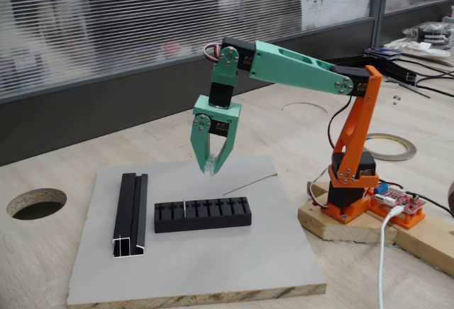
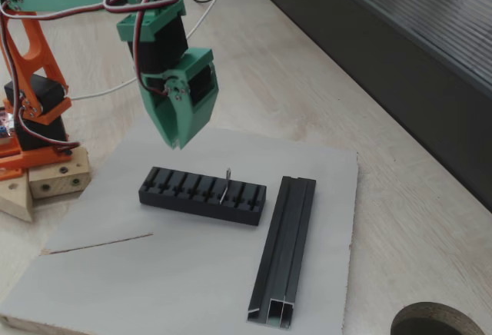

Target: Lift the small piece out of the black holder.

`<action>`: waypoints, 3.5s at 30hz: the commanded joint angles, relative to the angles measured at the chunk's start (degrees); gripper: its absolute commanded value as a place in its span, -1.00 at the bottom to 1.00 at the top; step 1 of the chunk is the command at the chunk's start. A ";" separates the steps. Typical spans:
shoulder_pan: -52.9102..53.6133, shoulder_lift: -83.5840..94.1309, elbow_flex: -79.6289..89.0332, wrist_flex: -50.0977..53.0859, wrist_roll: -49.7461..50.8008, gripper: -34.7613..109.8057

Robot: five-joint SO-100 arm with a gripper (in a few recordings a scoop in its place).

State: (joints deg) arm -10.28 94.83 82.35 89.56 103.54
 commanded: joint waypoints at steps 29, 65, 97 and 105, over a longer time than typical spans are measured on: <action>-8.53 -4.75 0.44 -10.02 1.23 -0.42; -8.70 -8.26 0.35 -9.93 1.14 -0.17; -11.60 -8.79 5.36 -14.15 1.32 -0.17; -11.60 -8.79 6.33 -19.07 1.23 -0.17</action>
State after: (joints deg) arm -21.01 84.81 87.80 70.84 104.15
